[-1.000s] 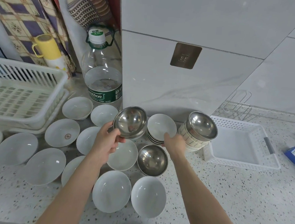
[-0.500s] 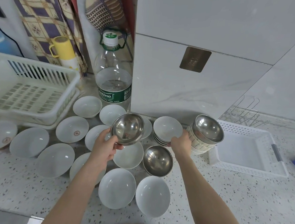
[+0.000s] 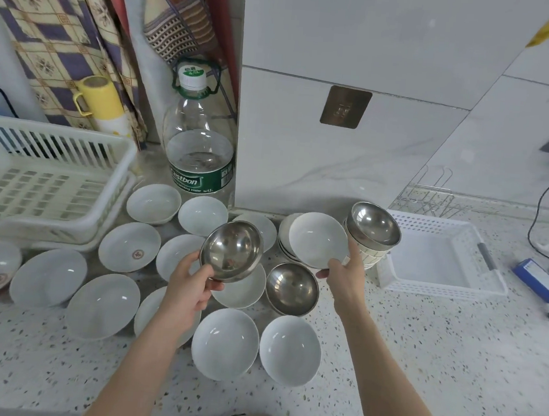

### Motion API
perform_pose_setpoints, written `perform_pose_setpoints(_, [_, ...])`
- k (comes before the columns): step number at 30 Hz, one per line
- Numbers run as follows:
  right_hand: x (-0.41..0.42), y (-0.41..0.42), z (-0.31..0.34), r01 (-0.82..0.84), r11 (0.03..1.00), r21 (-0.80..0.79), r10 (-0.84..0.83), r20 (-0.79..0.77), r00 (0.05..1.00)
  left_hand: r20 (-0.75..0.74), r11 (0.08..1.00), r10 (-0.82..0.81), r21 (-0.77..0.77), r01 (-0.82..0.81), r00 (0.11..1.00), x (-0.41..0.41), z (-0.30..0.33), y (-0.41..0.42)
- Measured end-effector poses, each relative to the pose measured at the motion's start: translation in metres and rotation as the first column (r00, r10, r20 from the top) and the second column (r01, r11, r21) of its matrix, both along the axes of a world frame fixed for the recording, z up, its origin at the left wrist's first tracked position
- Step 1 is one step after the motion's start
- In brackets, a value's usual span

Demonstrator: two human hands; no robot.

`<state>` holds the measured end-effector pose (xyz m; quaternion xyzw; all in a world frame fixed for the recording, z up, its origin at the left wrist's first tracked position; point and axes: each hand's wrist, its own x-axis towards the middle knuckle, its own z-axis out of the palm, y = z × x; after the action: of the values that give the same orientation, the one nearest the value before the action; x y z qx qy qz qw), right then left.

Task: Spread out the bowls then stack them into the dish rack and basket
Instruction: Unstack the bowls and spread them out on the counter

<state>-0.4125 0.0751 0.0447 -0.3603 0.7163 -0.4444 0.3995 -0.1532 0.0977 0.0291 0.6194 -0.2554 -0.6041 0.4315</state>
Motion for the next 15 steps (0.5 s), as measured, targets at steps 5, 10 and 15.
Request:
perform_pose_setpoints(5, [-0.004, 0.052, -0.009, 0.136, 0.991, -0.002, -0.136, 0.004, 0.991, 0.018, 0.993, -0.118, 0.01, 0.118, 0.993, -0.002, -0.003, 0.008])
perform_pose_setpoints(10, [-0.008, 0.102, -0.022, 0.275, 0.961, 0.023, -0.275, -0.003, 0.961, 0.062, 0.974, -0.225, 0.027, 0.224, 0.972, -0.011, -0.006, 0.019])
perform_pose_setpoints(15, [-0.014, 0.147, -0.033, 0.4, 0.914, 0.065, -0.402, 0.026, 0.915, 0.09, 0.955, -0.295, 0.042, 0.292, 0.951, -0.027, -0.009, 0.033])
